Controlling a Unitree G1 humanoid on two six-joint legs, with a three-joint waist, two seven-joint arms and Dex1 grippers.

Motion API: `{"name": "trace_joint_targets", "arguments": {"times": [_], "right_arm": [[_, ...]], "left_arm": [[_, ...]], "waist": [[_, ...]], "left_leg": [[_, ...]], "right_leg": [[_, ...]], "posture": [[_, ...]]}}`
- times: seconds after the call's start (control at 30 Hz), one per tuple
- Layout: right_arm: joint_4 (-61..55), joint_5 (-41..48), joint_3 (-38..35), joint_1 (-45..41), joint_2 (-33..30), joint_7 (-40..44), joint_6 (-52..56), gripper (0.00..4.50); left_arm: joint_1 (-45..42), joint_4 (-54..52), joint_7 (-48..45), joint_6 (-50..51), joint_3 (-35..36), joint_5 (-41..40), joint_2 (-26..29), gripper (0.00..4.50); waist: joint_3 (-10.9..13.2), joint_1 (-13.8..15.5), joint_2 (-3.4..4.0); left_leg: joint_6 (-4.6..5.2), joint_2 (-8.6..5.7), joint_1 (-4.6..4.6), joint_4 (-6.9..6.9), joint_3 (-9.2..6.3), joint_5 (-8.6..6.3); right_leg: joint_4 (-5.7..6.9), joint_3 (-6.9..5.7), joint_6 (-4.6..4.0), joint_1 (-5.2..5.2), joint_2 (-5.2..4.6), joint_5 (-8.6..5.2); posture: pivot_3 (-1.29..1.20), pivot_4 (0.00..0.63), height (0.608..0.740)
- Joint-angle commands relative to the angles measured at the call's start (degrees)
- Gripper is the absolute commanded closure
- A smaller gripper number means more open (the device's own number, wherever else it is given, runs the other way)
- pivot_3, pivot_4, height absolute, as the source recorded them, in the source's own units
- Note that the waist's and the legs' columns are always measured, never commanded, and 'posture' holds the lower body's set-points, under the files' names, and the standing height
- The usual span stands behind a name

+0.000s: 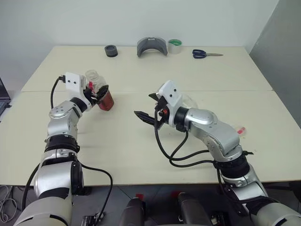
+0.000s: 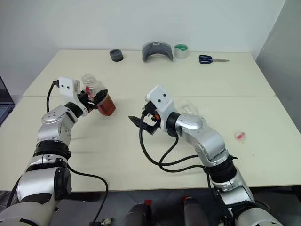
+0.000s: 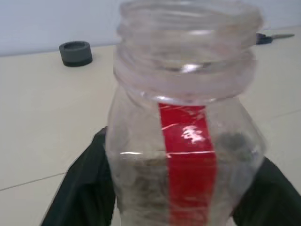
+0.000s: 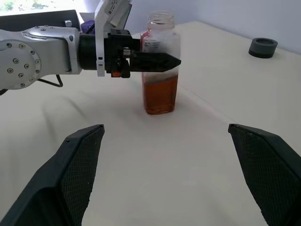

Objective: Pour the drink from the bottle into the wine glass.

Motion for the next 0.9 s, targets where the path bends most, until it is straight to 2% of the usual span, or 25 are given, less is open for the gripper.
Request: {"name": "trace_joint_targets", "arguments": {"times": [0.03,0.07,0.1,0.57,0.9], "right_arm": [[-1.0,-0.3,-0.2,-1.5,0.6,0.7,-1.3,0.0],[-0.9,-0.3,-0.1,-1.5,0.6,0.8,-1.3,0.0],[-0.9,-0.3,0.0,-1.5,0.6,0.9,-1.4,0.0],[-3.5,-2.6,0.8,2.0,-3.0,2.1,-1.5,0.0],[-11.0,-3.1,0.0,6.2,-7.0,1.4,1.1,0.0]], "left_arm": [[-0.7,-0.4,0.0,-1.5,0.9,0.0,0.6,0.39],[-0.6,-0.3,-0.1,-1.8,0.8,0.0,0.6,0.08],[-0.4,-0.3,0.0,-2.2,0.8,0.1,0.6,0.01],[8.9,-8.9,6.2,-5.8,1.1,0.8,-2.1,0.01],[20.9,-24.7,10.8,-3.1,1.4,0.4,-3.5,0.01]], "waist": [[0.0,0.0,0.0],[0.0,0.0,0.0],[0.0,0.0,0.0],[0.0,0.1,-0.01],[0.0,0.2,-0.01]], "left_leg": [[0.0,0.0,-0.01,0.0,0.0,0.0],[0.0,0.0,-0.01,0.0,-0.01,0.0],[0.0,0.0,-0.01,0.0,0.0,0.0],[0.0,0.0,-0.02,0.0,-0.03,0.0],[0.0,0.07,-0.02,-0.02,-0.07,0.0]], "right_leg": [[0.0,0.0,0.0,0.0,0.0,0.0],[0.0,-0.01,0.0,0.0,0.0,0.0],[0.0,-0.01,0.0,0.0,0.0,0.0],[-0.01,0.0,0.0,-0.01,-0.05,0.0],[-0.02,0.03,0.0,-0.01,-0.09,0.0]], "posture": [[0.0,0.15,0.74],[0.0,0.15,0.74],[0.0,0.15,0.74],[0.0,0.15,0.74],[0.0,0.15,0.74]]}}
